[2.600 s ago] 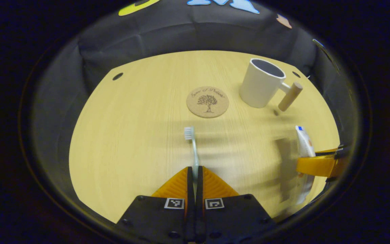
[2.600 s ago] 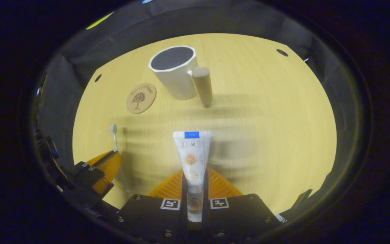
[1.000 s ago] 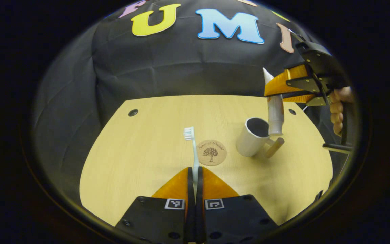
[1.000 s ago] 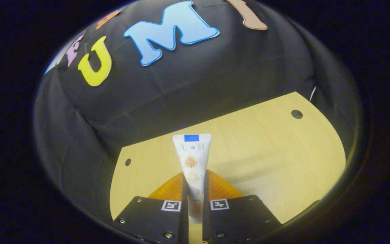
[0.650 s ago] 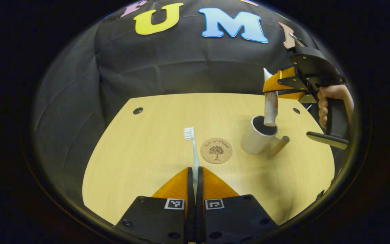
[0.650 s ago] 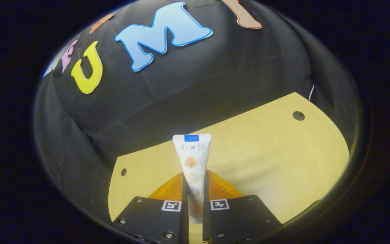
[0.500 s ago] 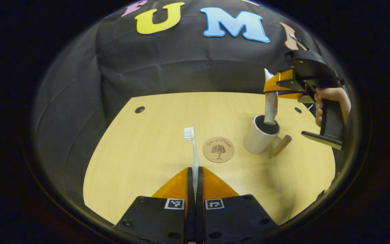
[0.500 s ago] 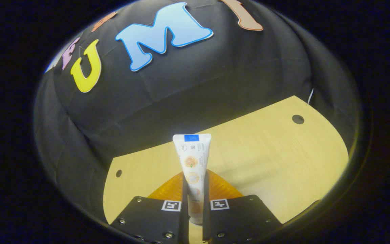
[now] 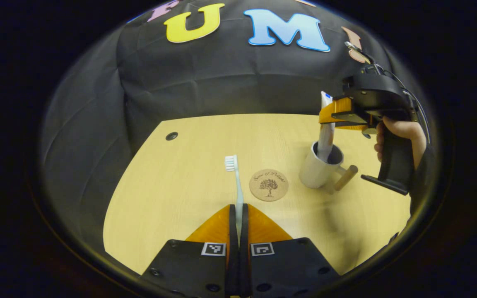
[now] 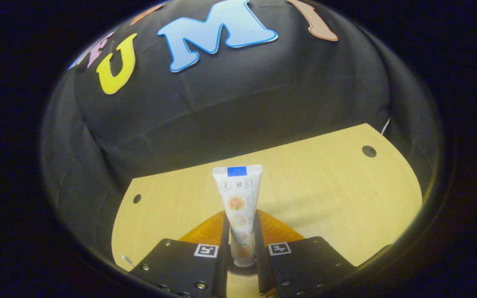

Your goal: Put the toothbrush and toothpaste on the desktop into the cup, then pick up the cup and place it on the coaster on the desktop.

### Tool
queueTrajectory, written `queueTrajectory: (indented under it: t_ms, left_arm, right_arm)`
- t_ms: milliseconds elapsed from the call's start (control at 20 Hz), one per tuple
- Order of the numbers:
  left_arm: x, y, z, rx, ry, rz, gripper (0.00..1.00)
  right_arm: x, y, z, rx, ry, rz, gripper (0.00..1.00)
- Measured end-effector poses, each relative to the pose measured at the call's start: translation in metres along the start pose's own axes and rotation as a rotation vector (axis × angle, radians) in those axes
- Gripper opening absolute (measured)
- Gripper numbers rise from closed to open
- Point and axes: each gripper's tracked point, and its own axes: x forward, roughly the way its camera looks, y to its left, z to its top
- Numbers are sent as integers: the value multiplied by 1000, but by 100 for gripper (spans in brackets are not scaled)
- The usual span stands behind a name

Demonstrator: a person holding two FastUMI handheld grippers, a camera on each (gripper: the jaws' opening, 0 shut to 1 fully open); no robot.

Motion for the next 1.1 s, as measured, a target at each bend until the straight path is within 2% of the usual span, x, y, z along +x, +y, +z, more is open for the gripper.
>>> queueTrajectory:
  t_ms: [100, 150, 200, 250, 350, 750, 800, 850, 1050, 1100]
  left_arm:
    - [-1, -3, 2, 7, -3, -5, 8]
    - [-2, -3, 3, 8, -5, -6, 8]
    - [-1, -3, 4, 9, -4, -6, 8]
    - [-1, -3, 4, 7, -5, -7, 8]
    - [-1, -3, 3, 2, -2, -7, 8]
    - [-5, -8, 14, 28, -50, -17, 8]
    - [-5, -11, 17, 36, -61, -20, 8]
    - [-6, -14, 21, 45, -71, -25, 8]
    - [-6, -30, 33, 81, -102, -53, 8]
    - [-3, -34, 36, 90, -110, -60, 8]
  right_arm:
    - [0, -1, -9, -18, 33, -4, 30]
    - [-2, -1, -13, -33, 44, -6, 24]
    - [-3, 3, -14, -39, 40, 13, 31]
    - [-7, 7, -14, -47, 40, 27, 43]
    - [-8, 9, -11, -59, 29, 27, 59]
    - [-31, 11, 1, -29, -10, 44, 59]
    - [-35, 10, 5, -22, -24, 43, 65]
    - [-41, 9, 11, -15, -39, 42, 59]
    - [-58, -7, 27, 23, -91, 19, 59]
    - [-60, -13, 29, 31, -97, 12, 65]
